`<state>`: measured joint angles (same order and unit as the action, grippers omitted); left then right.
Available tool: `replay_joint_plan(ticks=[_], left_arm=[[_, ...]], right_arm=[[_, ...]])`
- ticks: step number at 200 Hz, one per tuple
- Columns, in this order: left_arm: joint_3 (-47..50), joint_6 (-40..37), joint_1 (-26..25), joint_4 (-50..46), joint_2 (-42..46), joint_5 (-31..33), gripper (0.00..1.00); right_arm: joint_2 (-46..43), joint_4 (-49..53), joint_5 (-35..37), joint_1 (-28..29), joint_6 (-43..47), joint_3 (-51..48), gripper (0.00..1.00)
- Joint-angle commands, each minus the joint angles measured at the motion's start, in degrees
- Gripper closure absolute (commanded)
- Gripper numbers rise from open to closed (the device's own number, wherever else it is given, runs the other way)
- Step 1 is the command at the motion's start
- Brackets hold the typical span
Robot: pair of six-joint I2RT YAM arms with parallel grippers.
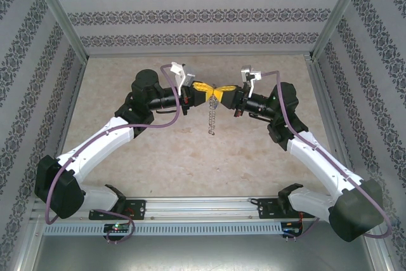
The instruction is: Put the keys on the keyring
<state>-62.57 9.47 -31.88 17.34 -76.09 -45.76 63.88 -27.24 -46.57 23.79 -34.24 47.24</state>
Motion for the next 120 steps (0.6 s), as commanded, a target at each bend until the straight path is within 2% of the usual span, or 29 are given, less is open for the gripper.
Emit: replay_joint_plan(ticks=[1,39,56,73,87,120], left_arm=[[0.0,0.4,-1.2,4.9,0.1,-1.3,1.00],[-0.3,-3.1,-1.1,-0.2,2.0,3.8,1.00],[-1.6,-8.0,-0.9,-7.1,3.7,6.7,0.89],[-3.6,-11.2,-0.1,-13.0,4.4,5.8,0.76],[-5.2,-13.6,0.6,-17.5,4.4,5.0,0.69],[-7.1,-16.4,3.2,-23.9,2.6,2.3,0.55]], right_arm=[[-0.6,-2.0,-0.1,0.6,0.1,-1.0,1.00],[-1.1,2.5,0.1,-1.2,2.1,-0.7,1.00],[-0.9,10.2,-0.6,-2.4,7.1,1.8,1.00],[0.7,22.2,0.1,-2.8,15.5,6.1,1.00],[3.0,30.0,0.3,-3.1,21.2,9.6,1.00],[8.3,36.9,-1.9,-5.7,27.4,14.6,1.00]])
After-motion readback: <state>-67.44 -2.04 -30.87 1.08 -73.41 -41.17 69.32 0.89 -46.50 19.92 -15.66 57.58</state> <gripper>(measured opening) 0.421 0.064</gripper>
